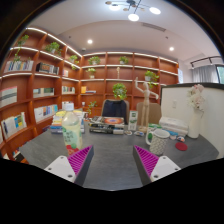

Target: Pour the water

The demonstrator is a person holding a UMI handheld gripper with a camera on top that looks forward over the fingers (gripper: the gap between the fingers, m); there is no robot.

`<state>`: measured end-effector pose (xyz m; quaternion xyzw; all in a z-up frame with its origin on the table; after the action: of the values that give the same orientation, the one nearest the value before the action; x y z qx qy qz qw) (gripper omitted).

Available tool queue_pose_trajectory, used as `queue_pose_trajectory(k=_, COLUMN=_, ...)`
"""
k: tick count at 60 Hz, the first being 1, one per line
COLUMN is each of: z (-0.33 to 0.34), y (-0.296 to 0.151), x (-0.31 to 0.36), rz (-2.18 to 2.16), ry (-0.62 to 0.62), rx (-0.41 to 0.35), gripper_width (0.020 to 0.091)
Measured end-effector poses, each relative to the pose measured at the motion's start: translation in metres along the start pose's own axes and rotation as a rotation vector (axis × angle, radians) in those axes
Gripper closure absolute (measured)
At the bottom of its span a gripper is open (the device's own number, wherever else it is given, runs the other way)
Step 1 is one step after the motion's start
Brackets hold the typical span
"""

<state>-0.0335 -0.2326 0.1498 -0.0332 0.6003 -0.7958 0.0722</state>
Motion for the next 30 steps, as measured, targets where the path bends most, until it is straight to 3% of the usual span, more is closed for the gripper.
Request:
queue_pose_trajectory(k=12, z=-0.030, y=0.015, x=0.065, rz=0.023, ry=-0.178, rx=0.026, gripper_width=0.0296)
queue_pose_trajectory(k=18, z=-0.059, y=0.025, x=0.123, rz=0.037, ry=-0.203, rx=0.014, gripper_width=0.0294)
queue_pose_trajectory(k=30, z=-0.100, y=0.001, x=0.149, rz=0.035, ry=-0.217, rx=-0.049, gripper_width=0.0294)
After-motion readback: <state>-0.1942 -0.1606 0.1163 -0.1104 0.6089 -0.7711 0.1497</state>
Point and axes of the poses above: the point between the fingertips, and its own axes, seen from behind it with the camera up: x to the left, y down, z backward, against the way the camera looks, the point moved 10 cm from there along z, backward, against the way the camera looks, and after that the axes turned 3 degrees about x, right-handed, at the moved point
